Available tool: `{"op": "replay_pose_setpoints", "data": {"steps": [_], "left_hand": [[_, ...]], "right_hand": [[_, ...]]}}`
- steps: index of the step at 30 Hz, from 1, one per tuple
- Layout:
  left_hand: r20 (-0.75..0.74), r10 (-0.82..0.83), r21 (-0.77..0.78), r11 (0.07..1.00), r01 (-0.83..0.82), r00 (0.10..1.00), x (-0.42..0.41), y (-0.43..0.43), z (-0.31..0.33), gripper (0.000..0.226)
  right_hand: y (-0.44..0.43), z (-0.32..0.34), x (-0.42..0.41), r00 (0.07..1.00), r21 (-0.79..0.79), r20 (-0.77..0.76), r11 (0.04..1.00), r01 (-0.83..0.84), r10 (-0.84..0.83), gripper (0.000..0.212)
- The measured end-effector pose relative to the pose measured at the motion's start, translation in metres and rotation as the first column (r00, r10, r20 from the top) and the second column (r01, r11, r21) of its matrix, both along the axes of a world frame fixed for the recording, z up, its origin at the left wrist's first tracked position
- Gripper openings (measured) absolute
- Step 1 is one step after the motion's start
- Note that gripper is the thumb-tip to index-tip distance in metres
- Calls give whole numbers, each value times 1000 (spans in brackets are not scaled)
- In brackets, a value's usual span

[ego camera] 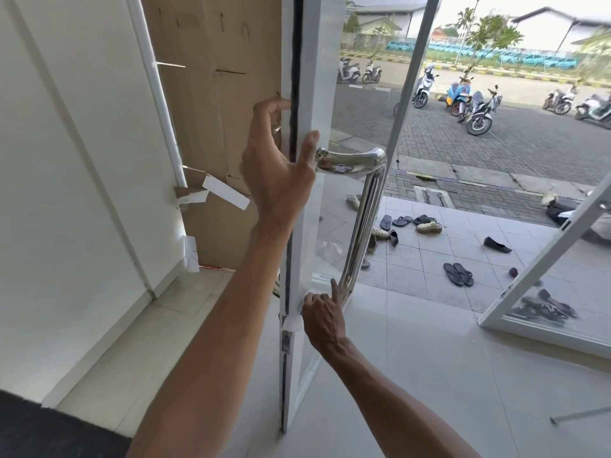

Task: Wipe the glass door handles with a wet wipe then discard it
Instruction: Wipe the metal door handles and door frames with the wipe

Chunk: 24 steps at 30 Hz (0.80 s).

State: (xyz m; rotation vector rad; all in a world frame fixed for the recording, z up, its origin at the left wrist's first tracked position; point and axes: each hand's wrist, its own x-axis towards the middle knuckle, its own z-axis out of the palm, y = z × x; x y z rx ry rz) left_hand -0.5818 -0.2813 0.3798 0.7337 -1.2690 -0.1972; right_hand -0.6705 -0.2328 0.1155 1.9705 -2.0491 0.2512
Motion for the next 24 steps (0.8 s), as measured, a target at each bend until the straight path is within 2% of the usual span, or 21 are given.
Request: {"op": "replay_pose_setpoints", "data": {"steps": [5,8,10,13,16,17,18,20,21,22,24], "left_hand": [[30,10,-12,1000,-10,999,0,-1,-1,43],[38,10,-8,1000,-9,999,0,2,-1,43],[36,12,4,1000,-12,999,-2,4,-1,43],[31,21,4,1000,-21,999,-7,7,-1,43],[20,27,4,1000,-27,999,-10,9,-1,43],[18,30,3,1000,-30,999,-11,10,-1,43],[18,34,1,999,-34,999,-12,10,-1,42],[16,36,0,999,-36,999,-15,11,-1,42],[15,36,1,999,-36,999,-17,12,-1,42],[14,36,4,999,-36,999,-18,13,-2,42],[11,38,9,999,-38,999,-19,14,-2,42]], "right_hand": [[3,-11,-22,996,-43,4,995,-85,85,22],[12,-15,-42,983,-114,-11,977,-182,182,37],[20,-20,-56,981,-171,16,967,-188,194,42],[33,-30,-62,989,-207,141,978,-13,43,54],[40,-39,-45,910,-212,408,961,175,-76,64],[40,-37,-37,838,-188,536,953,238,-103,62],[39,-34,-27,728,-140,674,947,290,-123,54],[37,-20,-14,482,-66,864,916,396,-147,21],[32,-15,-10,358,-3,917,893,450,-177,11],[29,-9,-7,233,99,942,865,491,-240,9],[23,-6,-6,-61,330,938,822,465,-342,17]]}}
